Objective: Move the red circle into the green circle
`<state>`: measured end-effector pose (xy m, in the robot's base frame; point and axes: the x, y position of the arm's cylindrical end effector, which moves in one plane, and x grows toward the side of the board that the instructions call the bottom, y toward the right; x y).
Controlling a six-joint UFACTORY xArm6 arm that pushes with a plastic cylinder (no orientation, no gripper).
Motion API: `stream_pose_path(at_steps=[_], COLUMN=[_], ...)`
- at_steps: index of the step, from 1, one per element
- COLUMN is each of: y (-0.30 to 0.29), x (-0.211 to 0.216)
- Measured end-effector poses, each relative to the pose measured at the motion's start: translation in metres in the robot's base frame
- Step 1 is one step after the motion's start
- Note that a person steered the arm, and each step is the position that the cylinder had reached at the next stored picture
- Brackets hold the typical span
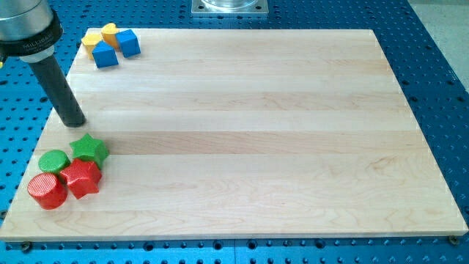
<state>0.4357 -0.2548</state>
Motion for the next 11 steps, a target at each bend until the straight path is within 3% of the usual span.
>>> stream_pose_path(at_steps=[3, 4, 5, 6, 9, 11], y=[-0.006, -0.049, -0.050, -0.040, -0.006, 0.000], x=[0.015, 0.039, 0.080, 0.163, 0.177, 0.154])
